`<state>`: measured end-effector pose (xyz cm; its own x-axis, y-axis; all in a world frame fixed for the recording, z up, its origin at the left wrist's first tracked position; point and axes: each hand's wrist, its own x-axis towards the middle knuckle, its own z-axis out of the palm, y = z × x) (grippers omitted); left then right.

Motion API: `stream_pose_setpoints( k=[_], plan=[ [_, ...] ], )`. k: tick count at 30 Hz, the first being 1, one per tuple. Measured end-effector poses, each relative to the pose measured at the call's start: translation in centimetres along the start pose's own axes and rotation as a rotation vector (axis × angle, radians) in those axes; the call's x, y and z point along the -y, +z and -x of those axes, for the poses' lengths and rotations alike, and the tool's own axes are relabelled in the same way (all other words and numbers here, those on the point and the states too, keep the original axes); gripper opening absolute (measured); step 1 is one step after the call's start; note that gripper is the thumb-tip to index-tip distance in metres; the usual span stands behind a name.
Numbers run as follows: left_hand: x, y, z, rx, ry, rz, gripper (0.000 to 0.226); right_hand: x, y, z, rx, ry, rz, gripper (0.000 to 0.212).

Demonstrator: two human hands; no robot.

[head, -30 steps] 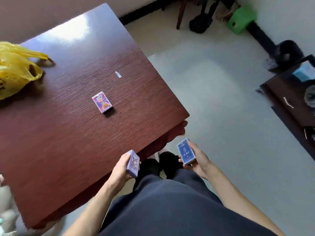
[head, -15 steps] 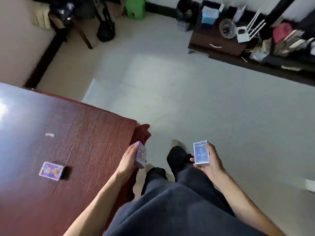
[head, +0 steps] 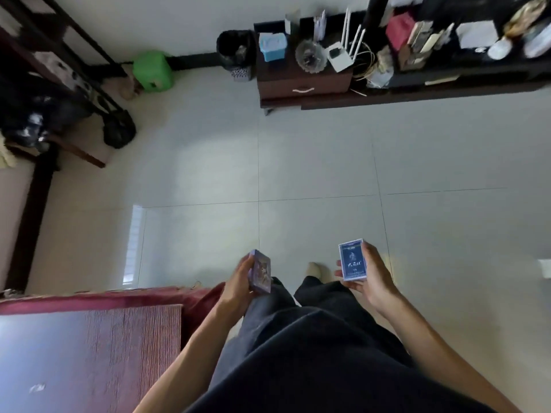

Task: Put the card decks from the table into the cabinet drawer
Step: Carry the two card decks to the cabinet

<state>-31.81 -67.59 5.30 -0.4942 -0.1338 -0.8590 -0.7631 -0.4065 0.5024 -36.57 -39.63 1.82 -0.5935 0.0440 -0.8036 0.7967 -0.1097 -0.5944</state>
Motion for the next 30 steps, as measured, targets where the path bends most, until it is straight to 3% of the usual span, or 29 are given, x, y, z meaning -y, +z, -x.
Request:
stream_pose_setpoints(
  k=[11, 30],
  plan=[
    [-12.0, 5.7, -9.0, 0.021, -0.111, 0.145, 0.047, 11.9, 1.3, -7.8, -0.048, -0.033, -0.051, 0.05],
    [-39.6, 18.5, -24.9, 0.177, -0.066, -0.097, 0.054, 35.4, 7.7, -24.3, -0.061, -0.039, -0.215, 0.053]
  ],
)
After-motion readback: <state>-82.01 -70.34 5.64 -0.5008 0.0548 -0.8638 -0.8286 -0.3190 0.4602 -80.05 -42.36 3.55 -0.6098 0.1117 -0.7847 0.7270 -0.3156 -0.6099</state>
